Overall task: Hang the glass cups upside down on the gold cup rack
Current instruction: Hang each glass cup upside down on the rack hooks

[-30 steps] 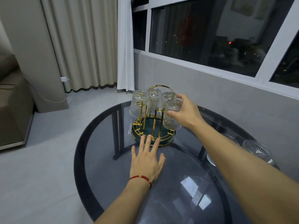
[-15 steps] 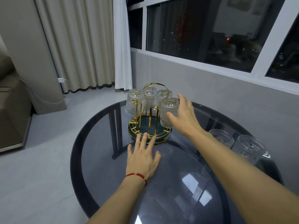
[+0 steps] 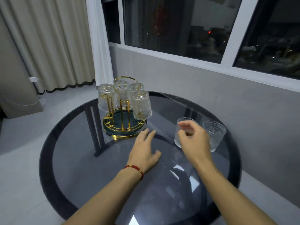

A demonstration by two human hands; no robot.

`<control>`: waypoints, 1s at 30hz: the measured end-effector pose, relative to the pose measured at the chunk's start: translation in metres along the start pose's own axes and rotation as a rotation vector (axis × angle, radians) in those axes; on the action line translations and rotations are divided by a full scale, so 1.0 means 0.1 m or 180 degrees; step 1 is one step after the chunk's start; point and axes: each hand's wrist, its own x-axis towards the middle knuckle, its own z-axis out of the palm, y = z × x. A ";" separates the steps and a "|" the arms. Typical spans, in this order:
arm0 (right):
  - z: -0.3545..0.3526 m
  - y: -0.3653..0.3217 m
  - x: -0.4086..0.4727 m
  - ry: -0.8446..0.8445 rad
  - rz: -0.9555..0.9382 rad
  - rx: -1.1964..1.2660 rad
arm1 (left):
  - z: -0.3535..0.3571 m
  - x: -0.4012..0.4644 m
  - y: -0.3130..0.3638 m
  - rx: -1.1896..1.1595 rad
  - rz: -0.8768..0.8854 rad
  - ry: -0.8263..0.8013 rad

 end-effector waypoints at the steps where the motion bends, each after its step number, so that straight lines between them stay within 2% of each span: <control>1: -0.07 0.02 0.02 0.0150 0.0118 0.0084 | 0.05 0.03 0.12 -0.0251 0.0019 -0.0043; 6: -0.41 0.12 -0.03 0.0363 0.0325 -0.0029 | 0.27 0.26 0.64 -0.1469 -0.0331 -0.0162; 10: -0.60 0.20 -0.05 0.0265 0.0398 -0.0132 | 0.43 0.51 0.85 -0.2047 -0.0652 -0.0176; 13: -0.64 0.23 -0.06 0.0080 0.0542 -0.0277 | 0.51 0.60 0.90 -0.1918 -0.0664 -0.0161; 18: -0.62 0.28 -0.07 -0.0439 0.0720 -0.0658 | 0.47 0.50 0.92 -0.1398 -0.0627 0.0335; 23: -0.38 0.23 -0.09 -0.0917 0.0871 -0.0600 | 0.12 0.24 0.59 -0.1677 -0.0851 0.0670; 26: -0.13 0.14 -0.14 -0.1128 0.1275 -0.0039 | -0.12 0.07 0.40 -0.2408 -0.1101 0.0754; 30: 0.23 -0.11 -0.23 -0.1648 0.1795 0.1460 | -0.34 -0.09 0.23 -0.3200 -0.1170 0.0730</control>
